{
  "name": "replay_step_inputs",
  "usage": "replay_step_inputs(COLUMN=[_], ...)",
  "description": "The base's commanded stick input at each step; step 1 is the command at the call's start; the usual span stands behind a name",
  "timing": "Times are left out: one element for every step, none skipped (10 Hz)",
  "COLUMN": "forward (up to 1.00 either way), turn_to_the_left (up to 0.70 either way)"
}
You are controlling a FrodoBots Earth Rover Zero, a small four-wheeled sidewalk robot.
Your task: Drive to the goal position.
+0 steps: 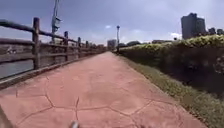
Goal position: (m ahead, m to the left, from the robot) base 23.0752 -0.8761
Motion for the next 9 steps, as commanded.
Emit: replay_step_inputs(forward=[0.70, 0.70, 0.70, 0.70, 0.70, 0.70, 0.70, 0.70, 0.70], turn_to_the_left=[0.00, 0.00, 0.00, 0.00, 0.00, 0.00, 0.00, 0.00, 0.19])
